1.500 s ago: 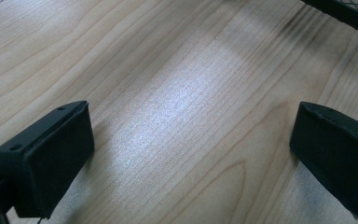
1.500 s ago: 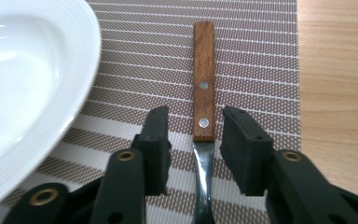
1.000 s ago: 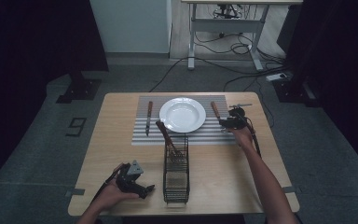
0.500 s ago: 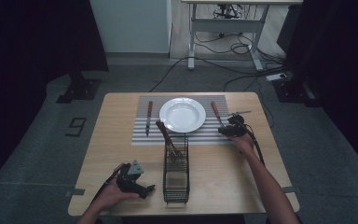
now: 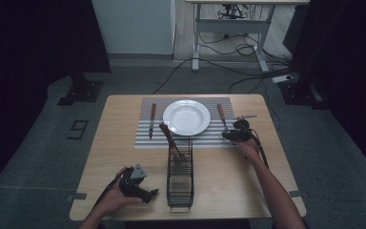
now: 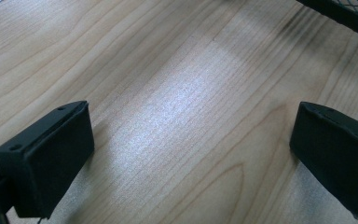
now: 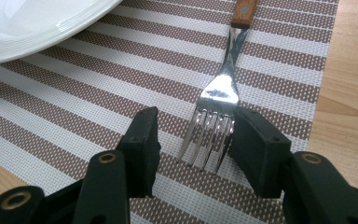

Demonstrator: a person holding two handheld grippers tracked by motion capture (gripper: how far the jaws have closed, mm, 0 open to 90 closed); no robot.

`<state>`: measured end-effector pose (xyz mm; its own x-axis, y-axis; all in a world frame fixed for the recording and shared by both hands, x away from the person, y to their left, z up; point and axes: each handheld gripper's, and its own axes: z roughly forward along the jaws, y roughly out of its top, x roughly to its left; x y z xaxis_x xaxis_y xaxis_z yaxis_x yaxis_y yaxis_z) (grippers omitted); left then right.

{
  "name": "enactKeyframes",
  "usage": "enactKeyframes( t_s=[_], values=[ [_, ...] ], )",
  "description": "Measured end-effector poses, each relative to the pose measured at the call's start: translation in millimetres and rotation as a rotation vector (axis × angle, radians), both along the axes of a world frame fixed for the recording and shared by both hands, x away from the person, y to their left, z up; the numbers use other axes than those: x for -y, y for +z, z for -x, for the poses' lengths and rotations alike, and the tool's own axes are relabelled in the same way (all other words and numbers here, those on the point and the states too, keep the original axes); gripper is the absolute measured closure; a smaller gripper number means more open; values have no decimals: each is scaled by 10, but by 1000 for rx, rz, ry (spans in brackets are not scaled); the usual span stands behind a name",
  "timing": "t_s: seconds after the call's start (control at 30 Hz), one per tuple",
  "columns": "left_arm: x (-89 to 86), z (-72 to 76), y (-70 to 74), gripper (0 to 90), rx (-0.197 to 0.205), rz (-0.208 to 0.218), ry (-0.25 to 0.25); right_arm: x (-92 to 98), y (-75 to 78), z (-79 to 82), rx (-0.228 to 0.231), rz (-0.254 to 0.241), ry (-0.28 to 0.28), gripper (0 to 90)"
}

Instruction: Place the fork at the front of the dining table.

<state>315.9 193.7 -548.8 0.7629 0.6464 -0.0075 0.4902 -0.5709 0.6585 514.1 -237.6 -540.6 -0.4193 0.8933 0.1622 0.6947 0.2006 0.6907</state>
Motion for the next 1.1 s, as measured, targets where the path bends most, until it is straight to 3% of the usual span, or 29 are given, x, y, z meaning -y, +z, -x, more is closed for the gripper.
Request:
enactKeyframes(
  t_s=[1.1],
  values=[
    [-1, 4, 0, 0, 1, 0, -1, 17, -8, 18, -5, -31, 14, 499]
  ],
)
